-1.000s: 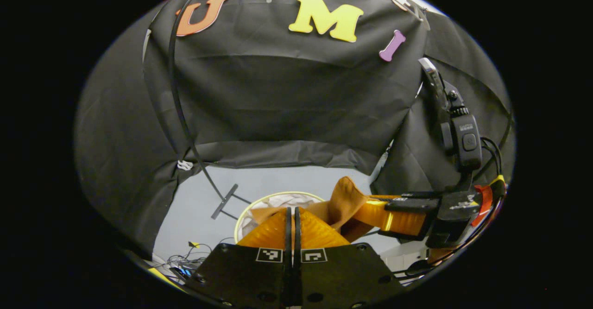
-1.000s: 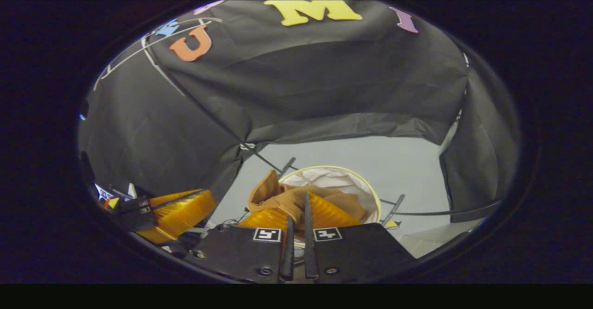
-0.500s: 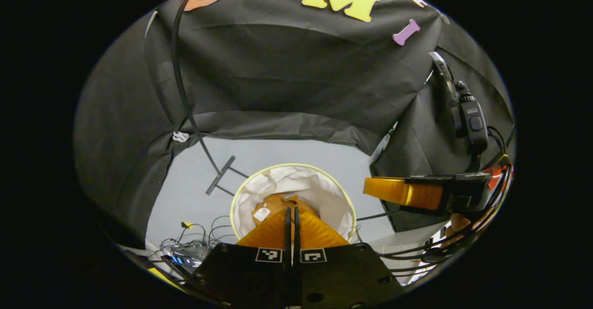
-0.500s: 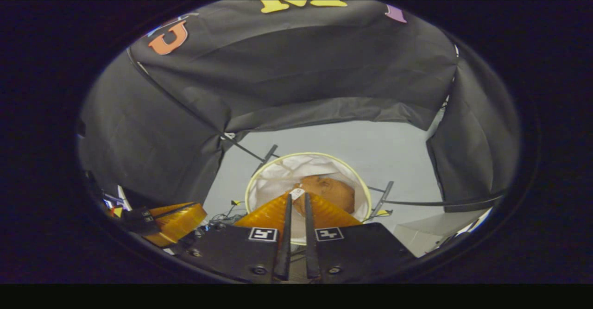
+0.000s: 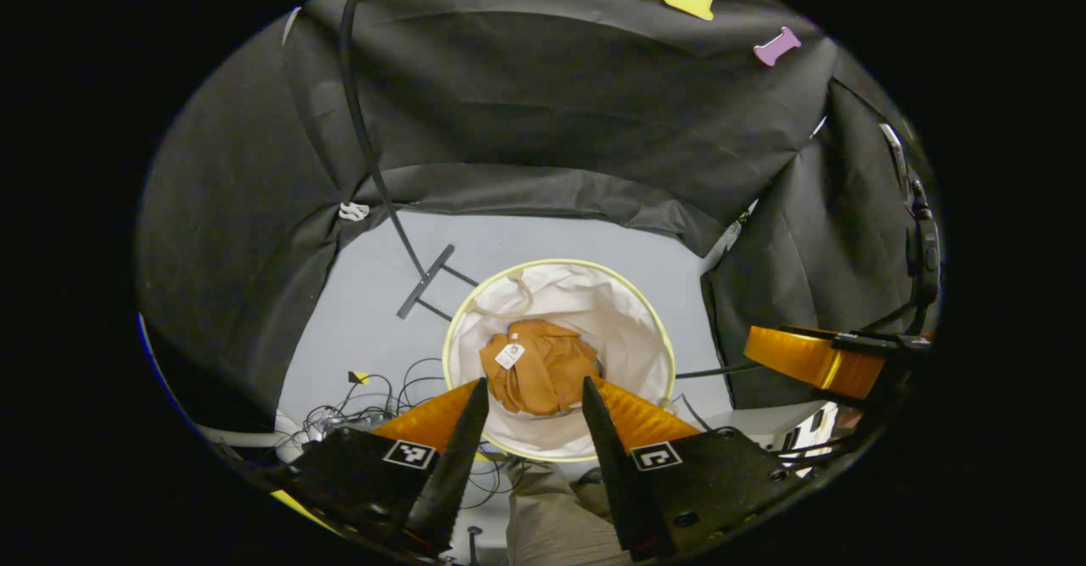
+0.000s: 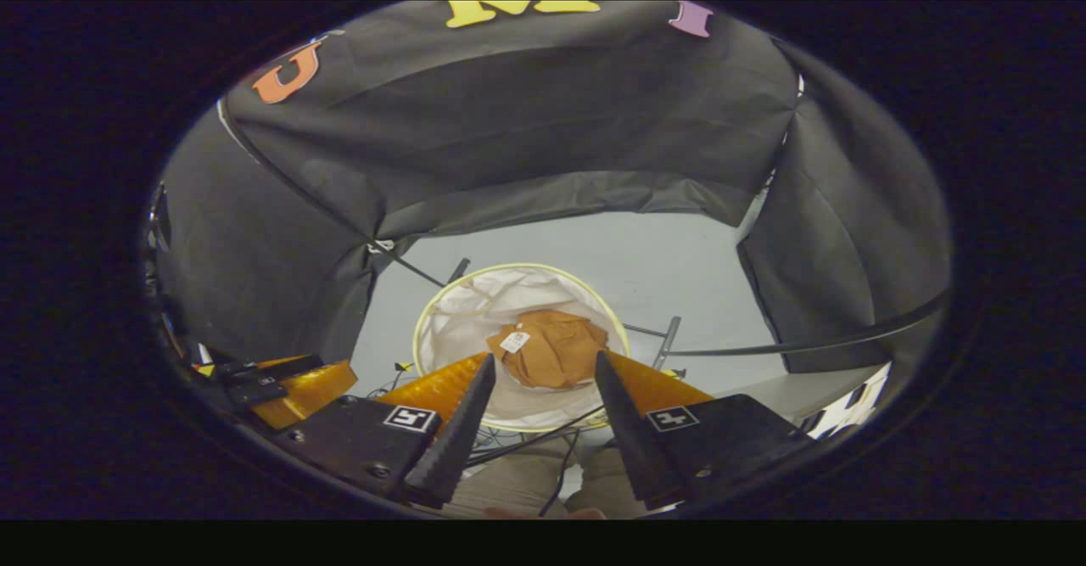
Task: Grasp the clothes on the hanger with both hands and then place them into the laundry hamper below.
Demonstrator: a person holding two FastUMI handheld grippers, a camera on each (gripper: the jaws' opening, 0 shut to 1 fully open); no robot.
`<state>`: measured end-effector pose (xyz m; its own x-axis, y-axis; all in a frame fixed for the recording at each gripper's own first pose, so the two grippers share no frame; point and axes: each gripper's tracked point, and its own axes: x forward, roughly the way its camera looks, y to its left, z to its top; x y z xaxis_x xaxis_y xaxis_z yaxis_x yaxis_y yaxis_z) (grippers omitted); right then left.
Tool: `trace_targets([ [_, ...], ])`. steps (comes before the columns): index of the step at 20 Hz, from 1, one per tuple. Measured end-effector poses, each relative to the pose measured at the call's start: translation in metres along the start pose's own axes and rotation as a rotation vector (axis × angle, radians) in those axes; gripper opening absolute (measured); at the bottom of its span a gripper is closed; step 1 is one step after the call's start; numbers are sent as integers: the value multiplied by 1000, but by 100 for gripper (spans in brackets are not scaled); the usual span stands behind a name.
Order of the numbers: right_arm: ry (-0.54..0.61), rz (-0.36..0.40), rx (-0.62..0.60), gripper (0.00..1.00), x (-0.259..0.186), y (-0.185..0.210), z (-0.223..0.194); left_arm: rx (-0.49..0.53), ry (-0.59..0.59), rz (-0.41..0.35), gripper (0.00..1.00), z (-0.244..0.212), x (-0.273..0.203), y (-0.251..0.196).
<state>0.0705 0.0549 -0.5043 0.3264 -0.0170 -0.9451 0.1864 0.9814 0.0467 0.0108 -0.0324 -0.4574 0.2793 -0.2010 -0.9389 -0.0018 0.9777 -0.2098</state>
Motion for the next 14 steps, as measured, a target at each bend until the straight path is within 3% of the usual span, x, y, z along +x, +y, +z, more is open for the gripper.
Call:
trace_targets([
  [2, -40, -8, -27, 80, -16, -11, 1, -12, -19, 13, 91, -6, -12, -4],
  [4, -70, -28, -60, 77, -39, -24, -1, -23, -36, 35, 91, -13, -26, -7],
  [5, -75, -52, -78, 77, -52, -37, -6, -31, -51, 49, 100, -17, -34, -8],
  [7, -106, -74, -100, 84, -72, -53, -8, -49, -83, 78, 95, -21, -53, -14],
  [8, -129, -86, -112, 81, -85, -62, -8, -56, -99, 95, 100, -23, -64, -18],
  [10, -201, -93, -136, 81, -115, -76, -6, -53, -146, 124, 97, -25, -91, -29],
  [14, -381, -26, -172, 82, -197, -89, -6, -17, -311, 160, 100, -28, -160, -63],
])
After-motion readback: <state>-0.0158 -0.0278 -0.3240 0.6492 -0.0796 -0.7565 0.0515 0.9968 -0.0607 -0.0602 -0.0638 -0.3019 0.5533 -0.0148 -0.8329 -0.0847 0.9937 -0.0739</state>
